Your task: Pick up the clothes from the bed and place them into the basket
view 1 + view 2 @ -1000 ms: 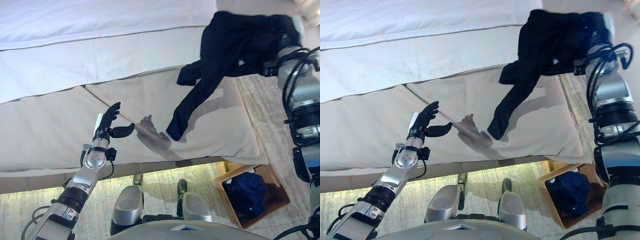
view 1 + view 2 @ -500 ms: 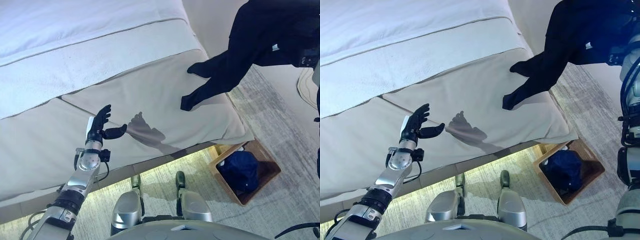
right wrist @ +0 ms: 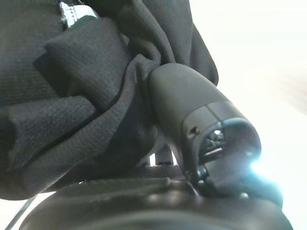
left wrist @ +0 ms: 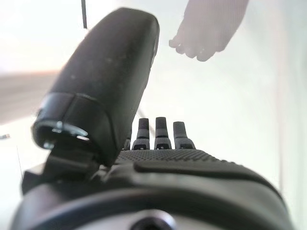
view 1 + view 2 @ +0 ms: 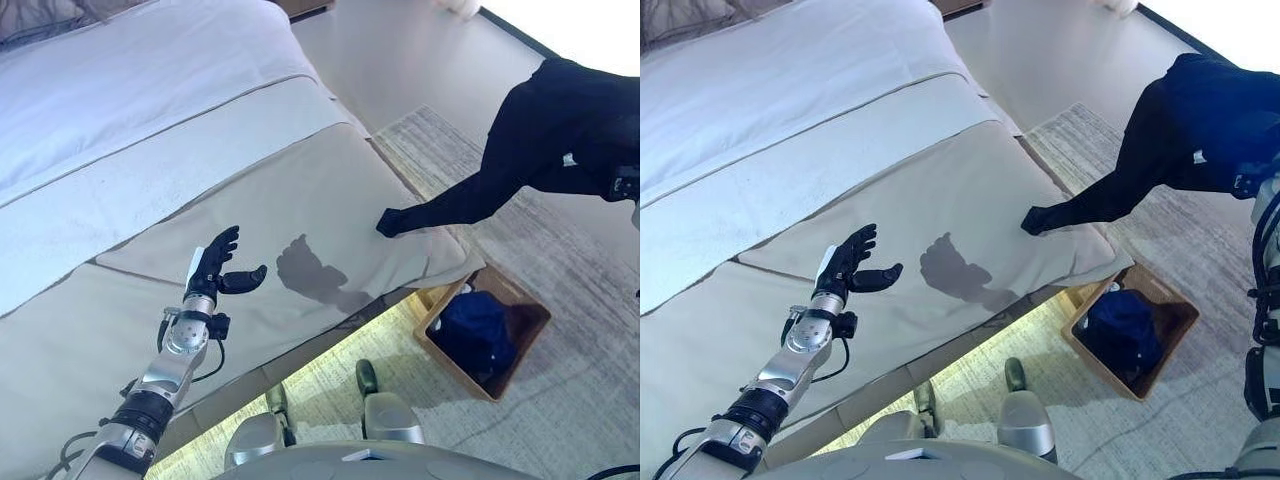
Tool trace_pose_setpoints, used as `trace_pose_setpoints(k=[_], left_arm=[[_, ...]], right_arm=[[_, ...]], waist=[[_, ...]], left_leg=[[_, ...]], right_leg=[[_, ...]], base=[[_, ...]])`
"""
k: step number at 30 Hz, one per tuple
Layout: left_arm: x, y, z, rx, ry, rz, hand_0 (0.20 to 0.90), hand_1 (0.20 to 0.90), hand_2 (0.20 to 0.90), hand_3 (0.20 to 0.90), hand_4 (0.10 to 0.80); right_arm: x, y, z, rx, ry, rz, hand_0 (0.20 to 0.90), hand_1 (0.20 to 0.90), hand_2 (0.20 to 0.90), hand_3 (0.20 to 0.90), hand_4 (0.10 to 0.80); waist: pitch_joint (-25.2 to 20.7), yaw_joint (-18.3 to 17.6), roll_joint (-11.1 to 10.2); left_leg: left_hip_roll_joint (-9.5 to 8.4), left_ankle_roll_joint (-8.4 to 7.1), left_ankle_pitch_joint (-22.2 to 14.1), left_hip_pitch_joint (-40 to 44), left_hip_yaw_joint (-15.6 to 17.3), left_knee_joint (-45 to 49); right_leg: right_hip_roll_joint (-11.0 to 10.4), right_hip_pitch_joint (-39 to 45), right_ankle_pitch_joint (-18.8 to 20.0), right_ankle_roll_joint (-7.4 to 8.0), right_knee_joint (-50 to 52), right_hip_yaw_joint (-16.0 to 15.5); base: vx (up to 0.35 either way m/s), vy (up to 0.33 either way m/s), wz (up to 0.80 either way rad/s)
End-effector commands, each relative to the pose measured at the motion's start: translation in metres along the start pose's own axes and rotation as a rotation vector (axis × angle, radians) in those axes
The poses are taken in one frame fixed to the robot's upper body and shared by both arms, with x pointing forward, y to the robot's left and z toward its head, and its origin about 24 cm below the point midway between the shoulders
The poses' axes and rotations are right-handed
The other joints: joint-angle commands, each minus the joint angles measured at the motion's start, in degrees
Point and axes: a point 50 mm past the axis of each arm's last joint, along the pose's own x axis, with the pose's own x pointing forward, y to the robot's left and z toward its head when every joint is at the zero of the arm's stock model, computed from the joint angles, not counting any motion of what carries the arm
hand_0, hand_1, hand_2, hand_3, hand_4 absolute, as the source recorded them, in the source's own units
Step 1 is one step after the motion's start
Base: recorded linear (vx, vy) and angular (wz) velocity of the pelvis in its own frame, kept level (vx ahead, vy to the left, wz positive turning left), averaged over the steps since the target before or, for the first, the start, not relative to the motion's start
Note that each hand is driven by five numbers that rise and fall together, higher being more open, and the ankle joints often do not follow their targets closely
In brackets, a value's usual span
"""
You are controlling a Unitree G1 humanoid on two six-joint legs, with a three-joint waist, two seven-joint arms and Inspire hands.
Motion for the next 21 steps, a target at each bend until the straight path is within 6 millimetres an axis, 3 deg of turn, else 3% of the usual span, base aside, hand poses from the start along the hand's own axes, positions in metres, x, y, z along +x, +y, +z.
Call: trace_pose_setpoints(k=[1, 9, 12, 21], left_arm=[[0.0, -0.006, 0.007, 0.027, -0.094, -0.023, 0.9, 0.9, 0.9, 0.9, 0.8], [0.002, -0.009, 0.007, 0.037, -0.085, -0.042, 0.9, 0.9, 0.9, 0.9, 0.8], [0.003, -0.01, 0.009, 0.039, -0.087, -0.052, 0.9, 0.9, 0.9, 0.9, 0.8], [0.006, -0.016, 0.012, 0.042, -0.094, -0.067, 0.9, 0.9, 0.9, 0.9, 0.8]], right_arm=[[-0.001, -0.047, 0.065, -0.005, -0.277, -0.164, 0.3, 0.3, 0.3, 0.2, 0.1], [-0.001, -0.048, 0.032, -0.036, -0.155, -0.155, 0.3, 0.3, 0.3, 0.2, 0.1], [0.0, -0.05, 0.009, -0.081, -0.078, -0.129, 0.3, 0.3, 0.3, 0.2, 0.1], [-0.003, -0.037, -0.021, -0.18, 0.009, -0.068, 0.3, 0.3, 0.3, 0.2, 0.1]], waist=[[-9.6, 1.3, -1.5], [-9.5, -0.2, -0.6], [-9.2, -0.8, -0.1], [-8.3, -1.6, 1.1]], left_leg=[[0.35, 0.0, -7.0, 1.4, -4.4, 1.1], [0.68, -0.03, -7.6, 2.2, -3.4, 0.7], [0.97, -0.32, -7.6, 2.4, -2.9, 0.6], [1.26, -0.86, -7.5, 2.0, -2.1, 0.5]], right_leg=[[3.3, -1.9, 0.2, -0.83, 1.0, -2.7], [3.7, -1.8, -0.3, -0.76, 1.1, -2.2], [3.8, -2.1, -0.2, -0.71, 1.0, -2.1], [4.1, -3.2, 0.0, -0.82, 0.9, -1.9]], base=[[-0.009, -0.023, -0.16], [0.019, -0.026, -0.11], [0.002, -0.048, -0.02], [-0.012, -0.032, -0.02]])
